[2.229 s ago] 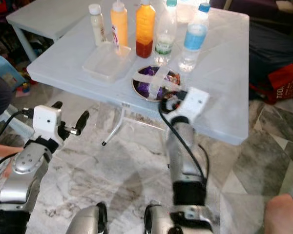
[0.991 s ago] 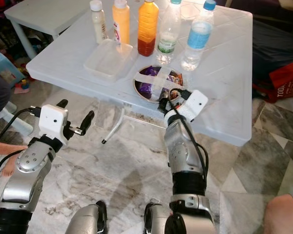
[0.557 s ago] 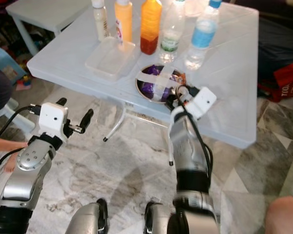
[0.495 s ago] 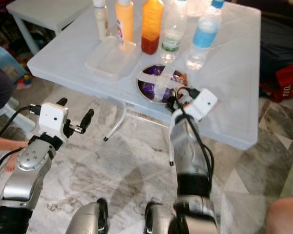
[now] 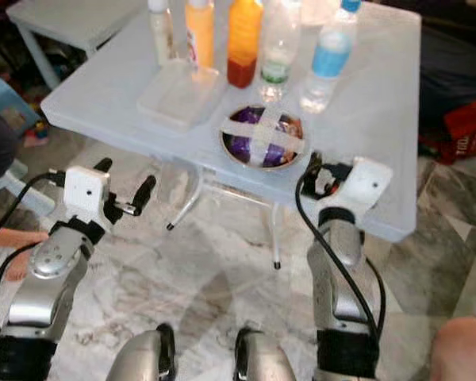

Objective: Restocking fridge

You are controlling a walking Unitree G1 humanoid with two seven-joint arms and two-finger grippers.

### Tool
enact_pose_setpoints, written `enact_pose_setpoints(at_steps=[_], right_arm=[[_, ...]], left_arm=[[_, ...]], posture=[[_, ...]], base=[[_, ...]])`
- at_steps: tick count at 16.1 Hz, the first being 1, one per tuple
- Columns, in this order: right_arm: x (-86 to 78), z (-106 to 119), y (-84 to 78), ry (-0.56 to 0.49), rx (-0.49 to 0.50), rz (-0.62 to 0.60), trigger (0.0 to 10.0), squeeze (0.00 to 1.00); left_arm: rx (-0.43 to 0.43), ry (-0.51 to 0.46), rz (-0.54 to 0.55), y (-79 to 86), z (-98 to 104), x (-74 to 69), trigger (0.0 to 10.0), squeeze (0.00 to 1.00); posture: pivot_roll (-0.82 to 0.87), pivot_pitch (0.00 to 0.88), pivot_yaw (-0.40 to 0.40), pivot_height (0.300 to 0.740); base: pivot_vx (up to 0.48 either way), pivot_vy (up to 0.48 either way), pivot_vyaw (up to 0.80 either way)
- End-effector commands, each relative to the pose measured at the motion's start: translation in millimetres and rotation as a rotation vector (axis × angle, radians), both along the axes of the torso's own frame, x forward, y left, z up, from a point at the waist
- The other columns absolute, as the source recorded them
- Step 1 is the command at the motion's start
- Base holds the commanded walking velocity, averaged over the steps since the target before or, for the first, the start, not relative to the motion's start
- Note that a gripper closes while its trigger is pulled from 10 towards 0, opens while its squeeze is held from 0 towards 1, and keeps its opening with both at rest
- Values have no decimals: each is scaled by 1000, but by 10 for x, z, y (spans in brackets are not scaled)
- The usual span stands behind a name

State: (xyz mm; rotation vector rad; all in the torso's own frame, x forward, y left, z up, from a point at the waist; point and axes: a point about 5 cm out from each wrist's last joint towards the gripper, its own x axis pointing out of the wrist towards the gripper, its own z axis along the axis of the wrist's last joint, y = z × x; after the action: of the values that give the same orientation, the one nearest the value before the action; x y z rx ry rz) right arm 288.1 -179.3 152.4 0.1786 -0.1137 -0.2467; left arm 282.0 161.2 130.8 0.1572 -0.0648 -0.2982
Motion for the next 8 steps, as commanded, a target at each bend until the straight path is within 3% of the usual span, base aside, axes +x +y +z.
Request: enact_pose_setpoints(at_steps=[1,3,8], right_arm=[[6,67,11,-30,-39,0,10000,0],[17,110,30,-38,-63,17,10000,0],[-70,58,49,-33,-79,33,10000,0]], left_arm=[[-7,2,-2,1,-12,14,10000,0],[-12,3,-5,-11,-16,11,10000,0],[-18,21,9,28,-84,-14,10000,0]], posture=[[-21,157,-22,740],[-19,154,-25,740],[-19,149,-26,740]], base=[[0,0,-438],[0,0,-659],[0,480,-733]])
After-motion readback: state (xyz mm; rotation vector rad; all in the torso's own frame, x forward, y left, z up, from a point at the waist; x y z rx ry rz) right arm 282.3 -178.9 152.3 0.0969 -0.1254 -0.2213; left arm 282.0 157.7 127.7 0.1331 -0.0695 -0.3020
